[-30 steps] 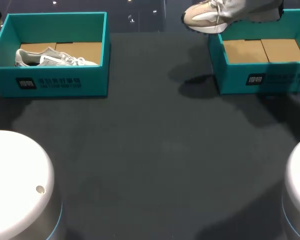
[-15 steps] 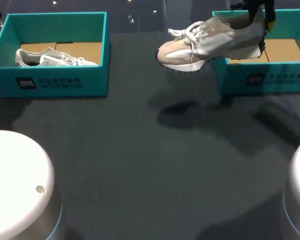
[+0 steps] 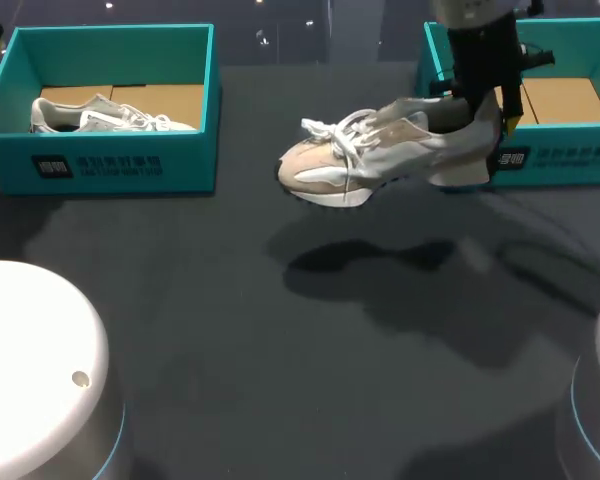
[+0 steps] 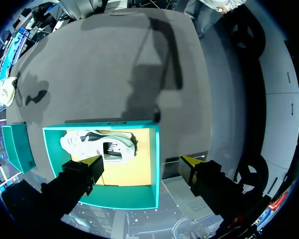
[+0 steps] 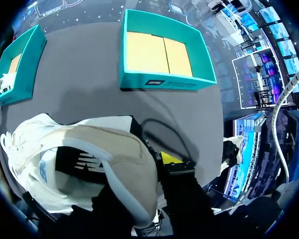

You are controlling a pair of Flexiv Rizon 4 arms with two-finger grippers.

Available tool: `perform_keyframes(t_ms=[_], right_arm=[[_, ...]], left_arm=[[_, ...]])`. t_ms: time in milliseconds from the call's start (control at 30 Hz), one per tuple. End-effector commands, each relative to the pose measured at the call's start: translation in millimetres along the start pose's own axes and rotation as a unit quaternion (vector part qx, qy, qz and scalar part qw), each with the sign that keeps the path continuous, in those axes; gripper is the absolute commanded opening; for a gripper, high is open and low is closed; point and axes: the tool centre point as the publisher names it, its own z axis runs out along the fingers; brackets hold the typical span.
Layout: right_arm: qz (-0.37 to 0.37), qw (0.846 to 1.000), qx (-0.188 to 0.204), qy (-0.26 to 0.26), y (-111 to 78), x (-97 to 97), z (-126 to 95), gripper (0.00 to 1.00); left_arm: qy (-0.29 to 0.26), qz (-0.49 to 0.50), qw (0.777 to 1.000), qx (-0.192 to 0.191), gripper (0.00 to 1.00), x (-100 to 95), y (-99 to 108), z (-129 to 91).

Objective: Take the shoe out of the shoebox, open the shoe tongue, remove and reinsert the insole, then place the shoe into the shoebox

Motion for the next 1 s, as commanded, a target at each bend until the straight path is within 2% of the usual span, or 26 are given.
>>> perform_keyframes(t_ms=[33,200,633,800,1000], right_arm=[[0.005,0.999,-0.043,0.002,-14.7,13.3,9.4,0.0],[0.004,0.999,-0.036,0.001,-23.3,35.1,17.9,0.0],[0.004,1.0,-0.007,0.008,-62.8,92.3,51.0,0.0],[0.003,1.0,-0.013,0.01,-78.9,101.8,63.3,0.0],[0.003,1.0,-0.018,0.012,-99.9,99.1,80.7,0.0]], left_arm=[[0.001,0.001,1.0,-0.001,1.0,0.2,-1.7,-0.8],[0.001,0.001,1.0,-0.001,1.0,0.2,-1.7,-0.8],[0.001,0.001,1.0,-0.001,1.0,0.2,-1.7,-0.8],[0.001,0.001,1.0,-0.001,1.0,0.2,-1.7,-0.8],[0.001,0.001,1.0,-0.001,1.0,0.2,-1.7,-0.8]])
